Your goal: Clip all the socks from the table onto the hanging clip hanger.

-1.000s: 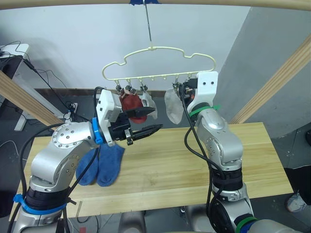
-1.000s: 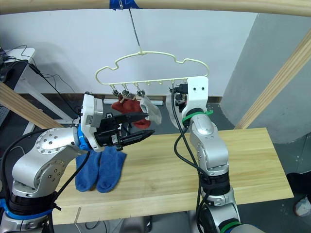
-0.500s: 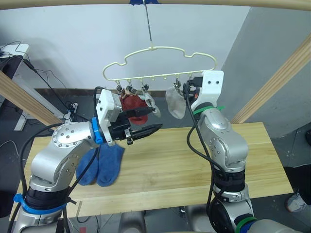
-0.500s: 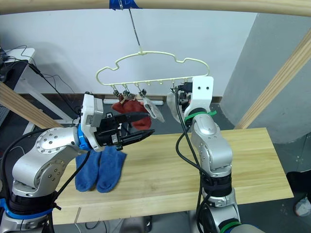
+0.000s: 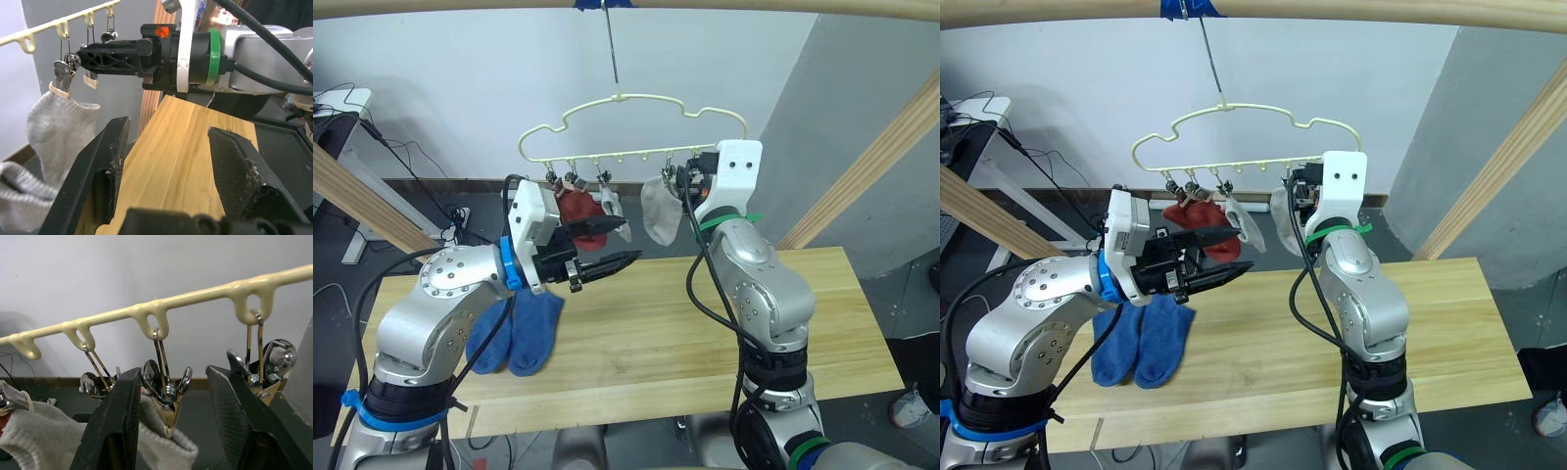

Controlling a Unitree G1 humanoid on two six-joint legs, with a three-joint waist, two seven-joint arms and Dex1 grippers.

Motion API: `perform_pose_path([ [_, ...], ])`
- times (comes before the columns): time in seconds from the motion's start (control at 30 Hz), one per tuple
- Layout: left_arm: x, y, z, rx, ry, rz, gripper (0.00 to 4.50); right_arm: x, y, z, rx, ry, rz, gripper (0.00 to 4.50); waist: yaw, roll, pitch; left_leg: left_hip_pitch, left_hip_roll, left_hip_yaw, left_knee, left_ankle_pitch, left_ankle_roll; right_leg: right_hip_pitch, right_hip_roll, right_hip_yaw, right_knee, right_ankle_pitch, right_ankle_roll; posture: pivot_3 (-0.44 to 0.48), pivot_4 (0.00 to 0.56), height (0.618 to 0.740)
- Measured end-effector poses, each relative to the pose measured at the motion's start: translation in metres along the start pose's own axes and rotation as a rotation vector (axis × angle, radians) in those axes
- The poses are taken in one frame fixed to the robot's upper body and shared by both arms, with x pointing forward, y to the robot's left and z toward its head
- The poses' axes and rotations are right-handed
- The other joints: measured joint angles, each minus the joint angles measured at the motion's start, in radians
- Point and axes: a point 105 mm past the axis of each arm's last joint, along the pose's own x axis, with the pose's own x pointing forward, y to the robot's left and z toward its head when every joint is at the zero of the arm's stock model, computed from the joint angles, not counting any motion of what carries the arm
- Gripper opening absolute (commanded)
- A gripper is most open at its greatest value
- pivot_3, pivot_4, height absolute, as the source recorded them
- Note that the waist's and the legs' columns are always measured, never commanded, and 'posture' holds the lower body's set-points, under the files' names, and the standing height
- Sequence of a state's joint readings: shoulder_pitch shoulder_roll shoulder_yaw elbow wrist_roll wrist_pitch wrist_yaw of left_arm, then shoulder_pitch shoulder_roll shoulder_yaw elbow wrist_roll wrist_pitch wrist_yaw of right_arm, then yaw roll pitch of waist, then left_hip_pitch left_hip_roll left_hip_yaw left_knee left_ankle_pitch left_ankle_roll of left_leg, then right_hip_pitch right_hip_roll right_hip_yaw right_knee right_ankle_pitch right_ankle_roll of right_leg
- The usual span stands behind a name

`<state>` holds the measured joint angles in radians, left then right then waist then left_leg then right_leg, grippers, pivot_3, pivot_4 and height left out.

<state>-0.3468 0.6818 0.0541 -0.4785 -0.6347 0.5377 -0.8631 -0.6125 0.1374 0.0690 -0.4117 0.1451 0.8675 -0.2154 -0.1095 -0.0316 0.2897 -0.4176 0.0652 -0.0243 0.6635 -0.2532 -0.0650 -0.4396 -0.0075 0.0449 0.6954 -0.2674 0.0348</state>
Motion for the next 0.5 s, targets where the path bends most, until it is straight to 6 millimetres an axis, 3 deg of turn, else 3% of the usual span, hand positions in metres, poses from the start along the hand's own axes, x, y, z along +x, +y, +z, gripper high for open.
perform_pose_path([
  [0.5,0.0007,0.0006,-0.0017,-0.006,0.003,-0.003,2.8,-0.0033,-0.0018,0.0027,0.029,0.001,-0.034,2.15,-0.002,0.0,0.0,0.0,0.0,0.0,0.0,0.0,0.0,0.0,0.0,0.0,0.0,0.0,0.0,-0.164,0.246,0.74],
])
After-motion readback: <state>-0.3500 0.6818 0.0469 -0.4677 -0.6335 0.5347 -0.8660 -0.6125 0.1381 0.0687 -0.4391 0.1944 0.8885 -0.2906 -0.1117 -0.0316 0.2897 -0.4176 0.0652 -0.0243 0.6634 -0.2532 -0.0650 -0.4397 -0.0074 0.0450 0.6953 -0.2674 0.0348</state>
